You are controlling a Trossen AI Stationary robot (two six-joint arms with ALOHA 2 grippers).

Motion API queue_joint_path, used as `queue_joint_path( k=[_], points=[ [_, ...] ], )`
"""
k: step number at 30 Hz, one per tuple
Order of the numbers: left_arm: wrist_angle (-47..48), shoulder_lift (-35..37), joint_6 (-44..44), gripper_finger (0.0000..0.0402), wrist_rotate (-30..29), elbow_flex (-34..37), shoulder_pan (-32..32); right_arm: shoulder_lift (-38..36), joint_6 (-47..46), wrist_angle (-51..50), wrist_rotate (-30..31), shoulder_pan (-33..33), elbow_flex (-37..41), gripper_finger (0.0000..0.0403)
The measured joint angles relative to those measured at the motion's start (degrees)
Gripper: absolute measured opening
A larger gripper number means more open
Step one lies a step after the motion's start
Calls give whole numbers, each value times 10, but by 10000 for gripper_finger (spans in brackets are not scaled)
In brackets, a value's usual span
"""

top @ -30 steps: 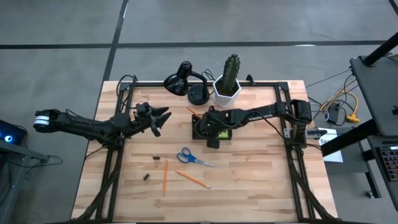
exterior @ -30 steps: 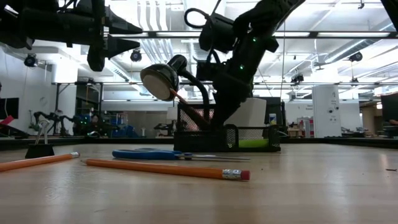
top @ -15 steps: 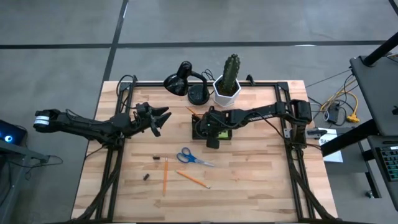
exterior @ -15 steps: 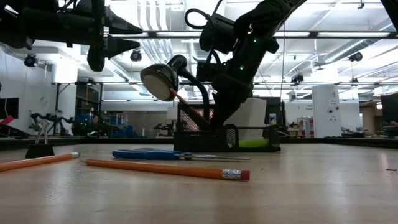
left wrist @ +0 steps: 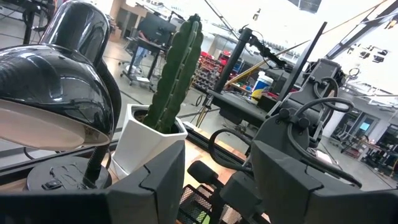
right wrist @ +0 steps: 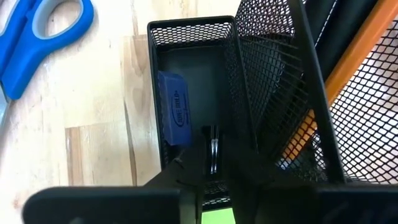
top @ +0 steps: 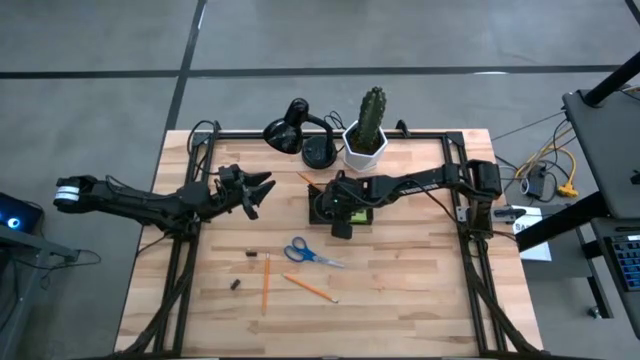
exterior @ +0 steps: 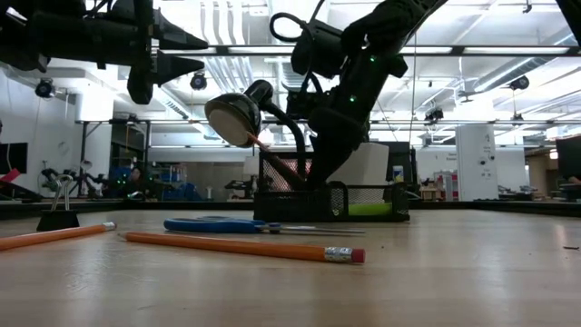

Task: Pick and place office supplies into organizer
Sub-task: Put the top right clip into the mesh desk organizer, then put the top clip into the mesh desk organizer

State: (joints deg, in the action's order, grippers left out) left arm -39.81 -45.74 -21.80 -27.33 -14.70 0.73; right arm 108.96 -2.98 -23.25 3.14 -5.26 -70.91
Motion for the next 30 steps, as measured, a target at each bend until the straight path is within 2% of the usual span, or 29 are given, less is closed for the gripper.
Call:
queue_joint_path(
  k=[9, 15, 23, 30],
  points=[
    [0, 0, 0, 168, 0, 0, 0, -13, -1, -6, 0, 0, -18, 49],
    [0, 0, 0, 168, 0, 0, 0, -54, -7, 0, 0, 4, -36, 50],
    [-1, 0, 0, 168, 0, 0, 0, -202, 30, 99, 2, 10, -14, 47],
    [-1, 0, 0, 168, 0, 0, 0, -370, 24, 158, 3, 9, 43, 47]
  ],
)
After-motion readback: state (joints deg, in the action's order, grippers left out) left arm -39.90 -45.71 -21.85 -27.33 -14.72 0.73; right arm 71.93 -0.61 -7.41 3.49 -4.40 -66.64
